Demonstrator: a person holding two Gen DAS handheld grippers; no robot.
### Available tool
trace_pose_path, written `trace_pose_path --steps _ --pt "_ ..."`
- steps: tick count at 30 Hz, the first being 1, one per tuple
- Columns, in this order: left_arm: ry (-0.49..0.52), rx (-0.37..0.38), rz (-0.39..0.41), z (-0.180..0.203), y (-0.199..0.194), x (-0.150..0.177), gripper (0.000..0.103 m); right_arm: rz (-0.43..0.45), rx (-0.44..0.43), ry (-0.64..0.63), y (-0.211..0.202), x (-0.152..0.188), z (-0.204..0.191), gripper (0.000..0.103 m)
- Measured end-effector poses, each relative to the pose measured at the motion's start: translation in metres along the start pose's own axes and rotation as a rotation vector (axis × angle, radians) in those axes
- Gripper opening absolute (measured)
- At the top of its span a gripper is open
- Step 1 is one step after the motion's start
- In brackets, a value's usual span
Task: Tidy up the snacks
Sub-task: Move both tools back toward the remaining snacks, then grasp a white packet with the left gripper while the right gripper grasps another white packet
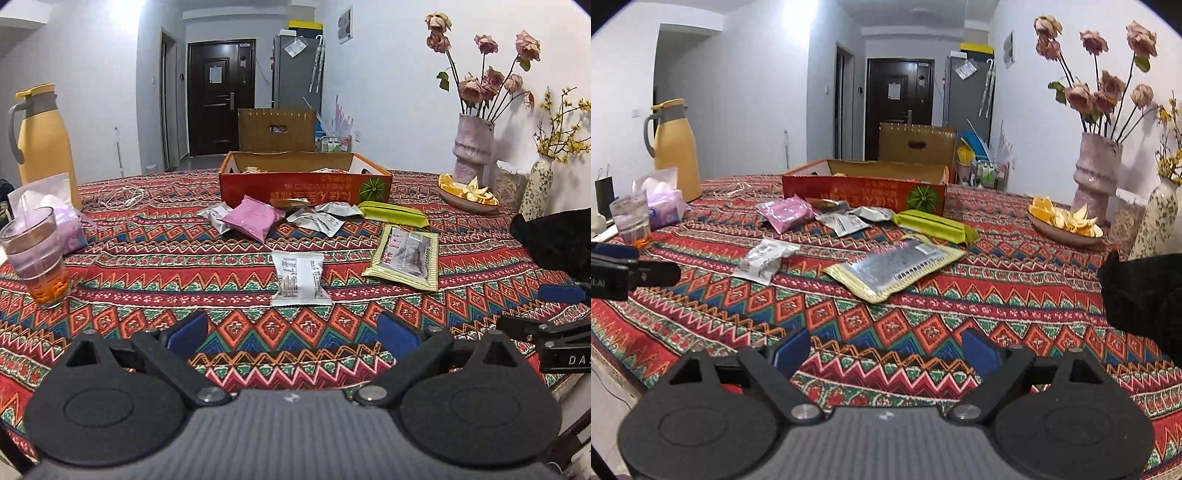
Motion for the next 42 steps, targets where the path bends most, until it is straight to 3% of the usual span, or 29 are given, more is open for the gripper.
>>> trace_pose_path --steps 5,10,14,18,20,22,25,27,35,38,42 --pt "0.008 0.018 -0.025 0.001 0.018 -0.002 0.098 -0.007 0.002 0.008 0.012 -0.002 0.003 0.089" --pt "-0.004 0.033 -0.074 -0.003 0.055 -0.005 0.084 -0.020 -0.002 0.011 0.033 -0.008 0.005 0.089" --pt "-0.021 0.028 -0.109 -0.009 0.094 -0.011 0.081 -0.032 -0.003 0.010 0.055 -0.016 0.007 0.088" --pt "-0.030 0.041 -0.130 -0.012 0.131 -0.018 0.080 -0.054 -0.010 0.017 0.080 -0.026 0.009 0.078" --pt "-0.029 0.057 -0.149 -0.013 0.147 -0.019 0.073 -0.065 -0.017 0.020 0.094 -0.031 0.010 0.078" --pt "-0.034 0.084 -0.171 -0.015 0.159 -0.018 0.057 -0.069 -0.027 0.011 0.109 -0.039 0.010 0.077" --pt "-0.038 0.103 -0.152 -0.021 0.165 -0.020 0.042 -0.070 -0.061 -0.007 0.134 -0.054 0.005 0.077" --pt "-0.082 0.118 -0.149 -0.030 0.167 -0.025 0.041 -0.067 -0.097 -0.030 0.153 -0.067 0.000 0.076" --pt "-0.179 0.028 -0.076 -0.082 0.164 -0.041 0.041 -0.110 -0.250 -0.130 0.263 -0.114 -0.031 0.071" --pt "-0.207 0.012 -0.073 -0.096 0.165 -0.042 0.041 -0.162 -0.250 -0.117 0.302 -0.118 -0.040 0.064" --pt "-0.235 0.022 -0.080 -0.106 0.168 -0.043 0.041 -0.168 -0.256 -0.111 0.328 -0.115 -0.050 0.063"
Point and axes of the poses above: each gripper's, at about its wrist camera, not at the fingertips, and y roughly the way its jaws point, z to its right, x to its underside, the point moved 1 cm from there along y, roughly the way its jaws point, and after that the axes turned 7 degrees about z, right-handed, at the moved point
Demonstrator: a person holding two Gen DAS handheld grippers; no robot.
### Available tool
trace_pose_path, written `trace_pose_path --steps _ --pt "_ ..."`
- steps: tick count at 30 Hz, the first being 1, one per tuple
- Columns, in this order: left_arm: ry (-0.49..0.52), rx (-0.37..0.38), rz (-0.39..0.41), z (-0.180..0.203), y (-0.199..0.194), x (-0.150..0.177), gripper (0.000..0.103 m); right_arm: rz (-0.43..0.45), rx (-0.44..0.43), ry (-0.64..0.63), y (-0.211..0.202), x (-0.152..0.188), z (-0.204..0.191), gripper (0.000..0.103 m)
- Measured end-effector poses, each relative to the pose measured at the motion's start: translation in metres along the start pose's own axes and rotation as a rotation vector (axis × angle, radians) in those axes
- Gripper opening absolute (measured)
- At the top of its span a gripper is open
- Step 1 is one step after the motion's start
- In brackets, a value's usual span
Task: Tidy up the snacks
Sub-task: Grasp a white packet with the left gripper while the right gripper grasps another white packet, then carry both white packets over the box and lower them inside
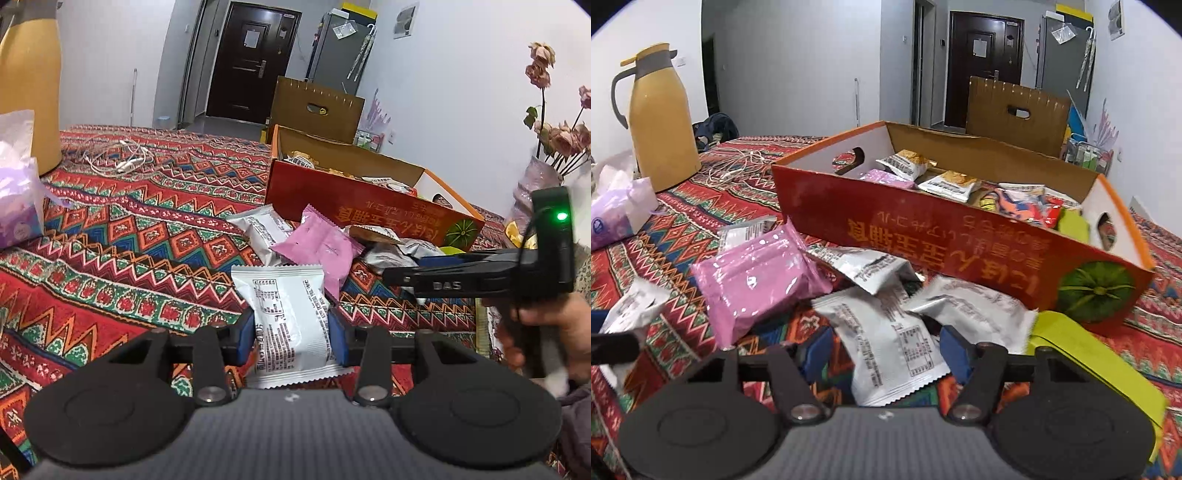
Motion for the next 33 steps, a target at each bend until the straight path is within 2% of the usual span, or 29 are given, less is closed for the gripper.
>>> trace_pose_path --steps 2,5,9,14,17,25,29,33 --pt "-0.007 0.010 -0.011 0.000 0.002 0.001 0.041 0.009 -0.004 0.006 0.005 0.000 -0.001 0.059" --pt "0.009 0.010 -0.007 0.005 0.000 0.002 0.041 0.015 -0.002 -0.009 -0.001 0.003 -0.008 0.045" --pt "0.038 0.004 0.008 0.015 -0.013 0.006 0.041 -0.009 0.013 -0.045 -0.026 0.013 -0.021 0.039" --pt "0.019 0.036 -0.017 0.027 -0.033 0.018 0.041 0.002 0.010 -0.021 -0.080 0.048 -0.038 0.038" --pt "0.029 0.063 -0.039 0.041 -0.045 0.028 0.041 0.029 0.002 0.041 -0.122 0.072 -0.041 0.038" --pt "0.102 0.143 -0.052 0.087 -0.081 0.049 0.041 0.075 0.091 0.111 -0.216 0.125 -0.045 0.038" --pt "0.128 0.158 -0.036 0.102 -0.093 0.051 0.041 0.103 0.110 0.147 -0.246 0.139 -0.040 0.038" --pt "0.139 0.157 -0.027 0.113 -0.100 0.053 0.041 0.119 0.117 0.152 -0.255 0.144 -0.036 0.038"
Point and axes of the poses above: each gripper's, at about its wrist camera, not at the fingertips, and y roughly the way its jaws point, z to its right, x to its underside, the point moved 1 cm from there along y, roughly the way its jaws point, and after that the axes turned 7 degrees about z, right-handed, at the moved point
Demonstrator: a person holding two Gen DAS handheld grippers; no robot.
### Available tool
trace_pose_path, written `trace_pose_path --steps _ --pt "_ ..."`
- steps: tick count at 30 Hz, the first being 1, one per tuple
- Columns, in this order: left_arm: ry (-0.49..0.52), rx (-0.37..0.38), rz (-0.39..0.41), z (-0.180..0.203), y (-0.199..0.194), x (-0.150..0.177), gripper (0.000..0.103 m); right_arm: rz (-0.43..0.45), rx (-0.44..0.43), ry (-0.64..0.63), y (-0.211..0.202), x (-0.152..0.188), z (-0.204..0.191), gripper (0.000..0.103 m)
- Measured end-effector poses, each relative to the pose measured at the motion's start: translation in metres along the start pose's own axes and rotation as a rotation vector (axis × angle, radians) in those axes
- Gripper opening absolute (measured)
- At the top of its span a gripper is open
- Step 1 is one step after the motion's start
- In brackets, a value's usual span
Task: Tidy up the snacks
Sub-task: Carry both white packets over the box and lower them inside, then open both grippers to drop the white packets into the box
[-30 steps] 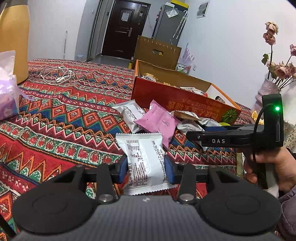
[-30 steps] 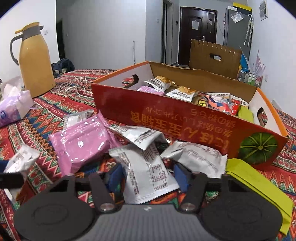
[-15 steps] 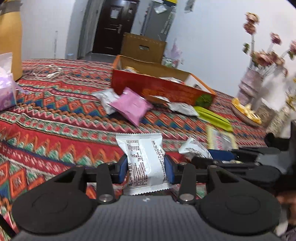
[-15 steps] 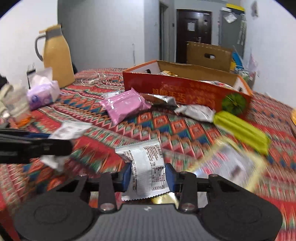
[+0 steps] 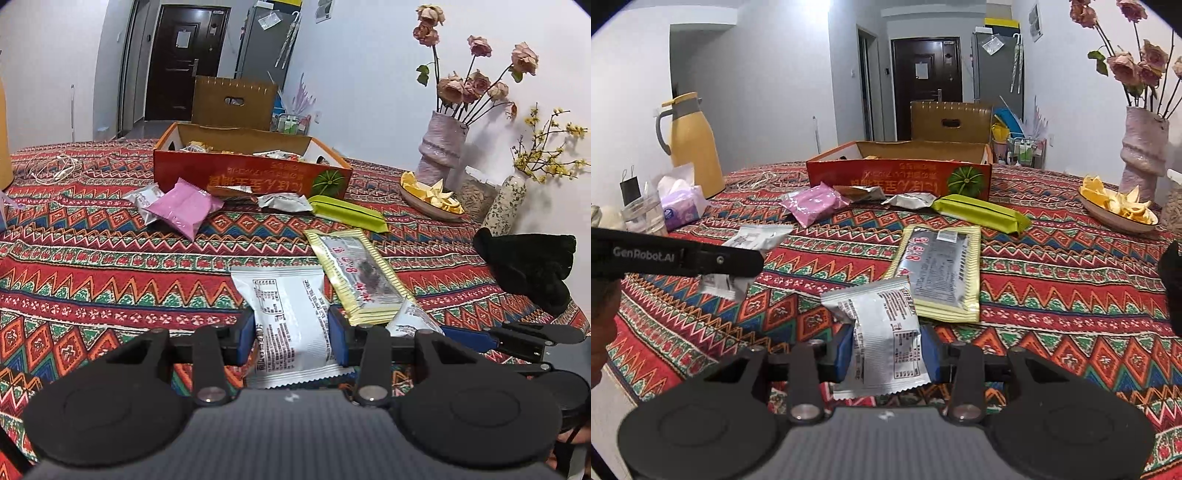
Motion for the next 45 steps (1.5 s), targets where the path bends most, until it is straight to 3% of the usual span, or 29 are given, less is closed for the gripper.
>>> trace_pose_path --steps 6,11,19,24,28,32,35,38,43,45 --pt "0.014 -0.017 0.015 0.000 0.005 -0.013 0.041 0.028 -0.016 0.000 0.003 -0.011 0.007 0.038" --pt "0.047 0.019 0.078 -0.002 0.019 -0.059 0.041 0.083 -0.035 -0.049 0.017 -0.045 0.014 0.038" --pt "0.043 0.079 0.143 -0.023 0.070 -0.168 0.041 0.193 -0.044 -0.168 0.069 -0.156 0.035 0.038" --pt "0.057 0.067 0.161 -0.041 0.129 -0.235 0.041 0.216 -0.072 -0.210 0.129 -0.235 0.043 0.038" --pt "0.040 0.056 0.114 -0.060 0.190 -0.270 0.041 0.161 -0.078 -0.176 0.201 -0.281 0.057 0.039" --pt "0.035 0.030 0.041 -0.082 0.260 -0.286 0.041 0.056 -0.074 -0.123 0.282 -0.301 0.069 0.039" --pt "0.031 -0.016 -0.030 -0.101 0.311 -0.282 0.041 -0.061 -0.057 -0.072 0.345 -0.302 0.076 0.039" --pt "-0.015 -0.045 -0.126 -0.126 0.359 -0.271 0.041 -0.171 -0.063 0.058 0.402 -0.294 0.088 0.039" --pt "-0.078 -0.088 -0.194 -0.148 0.403 -0.255 0.043 -0.245 -0.032 0.181 0.456 -0.276 0.093 0.042" --pt "-0.097 -0.110 -0.188 -0.153 0.407 -0.253 0.043 -0.250 -0.023 0.227 0.463 -0.271 0.095 0.042"
Point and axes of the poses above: each gripper's, at about its wrist camera, not at the fingertips, and y roughly the way its jaws point, z to its right, x to its underside, the point moved 1 cm from there along y, roughly the way its jaws point, and after that the axes turned 7 degrees about z, right-handed, at the moved point
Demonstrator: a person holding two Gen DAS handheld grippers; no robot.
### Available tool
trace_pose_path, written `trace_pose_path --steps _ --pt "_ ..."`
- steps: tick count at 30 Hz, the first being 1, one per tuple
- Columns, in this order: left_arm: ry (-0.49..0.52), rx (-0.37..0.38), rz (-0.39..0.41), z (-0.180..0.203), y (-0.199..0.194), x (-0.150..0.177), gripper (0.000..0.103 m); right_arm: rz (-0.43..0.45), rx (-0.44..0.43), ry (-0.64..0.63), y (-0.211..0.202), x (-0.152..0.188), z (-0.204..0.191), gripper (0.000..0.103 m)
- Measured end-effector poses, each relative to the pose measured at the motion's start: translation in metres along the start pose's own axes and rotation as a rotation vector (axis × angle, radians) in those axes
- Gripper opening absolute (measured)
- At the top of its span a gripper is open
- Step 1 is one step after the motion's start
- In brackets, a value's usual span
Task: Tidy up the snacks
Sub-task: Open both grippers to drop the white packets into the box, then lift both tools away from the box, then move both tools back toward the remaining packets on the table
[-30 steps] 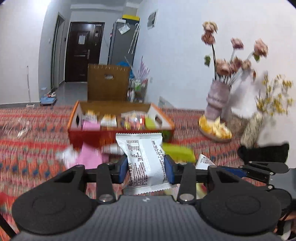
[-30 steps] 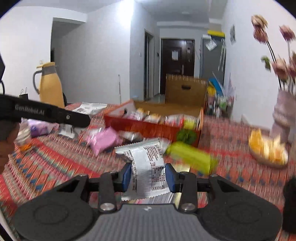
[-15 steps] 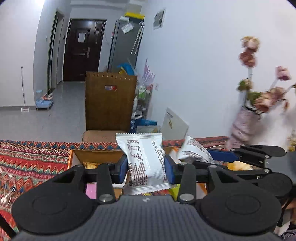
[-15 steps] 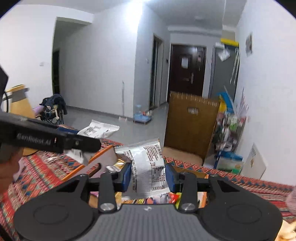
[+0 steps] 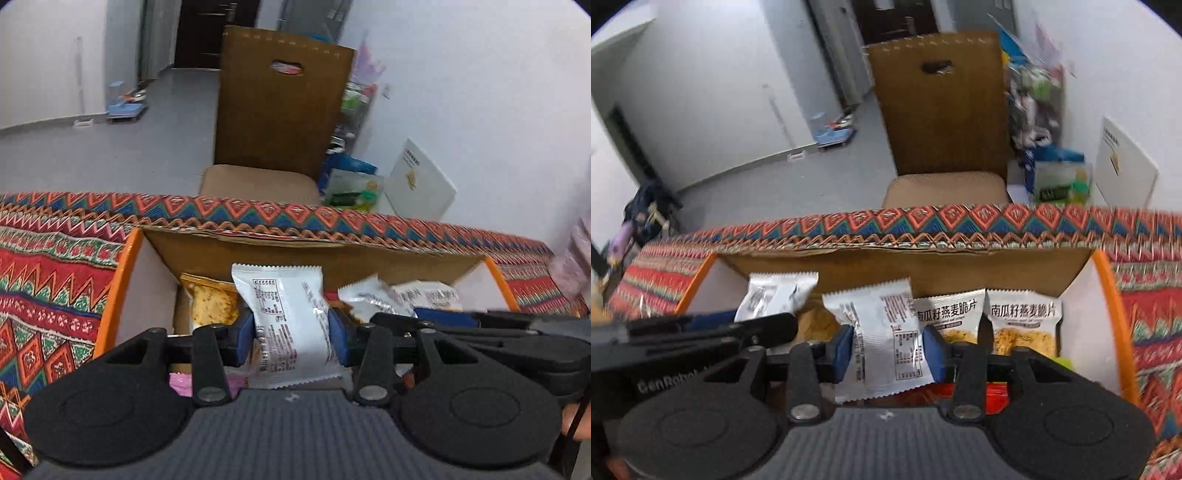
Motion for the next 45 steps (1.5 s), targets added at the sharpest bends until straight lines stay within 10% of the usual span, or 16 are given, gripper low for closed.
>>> trace_pose_path --steps 4,20,45 --pt "-0.013 0.007 0.014 -0.010 -0.008 -0.002 0.063 -0.005 -0.062 0.066 0.000 0.000 0.005 0.045" --pt "0.061 -0.035 0.107 0.010 -0.171 0.028 0.082 0.111 -0.051 -0.159 -0.164 0.016 0.001 0.061" --pt "0.131 0.038 0.301 0.042 -0.447 0.279 0.103 0.375 -0.128 -0.296 -0.455 0.267 -0.010 0.099"
Point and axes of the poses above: each gripper's, at about its wrist camera, not at the fingertips, and y roughly the way its jaws point, z to its right, x to its underside, the point moved 1 cm from there along y, roughly the way its jaws point, and after that the axes turned 7 degrees about z, right-handed, at the moved point
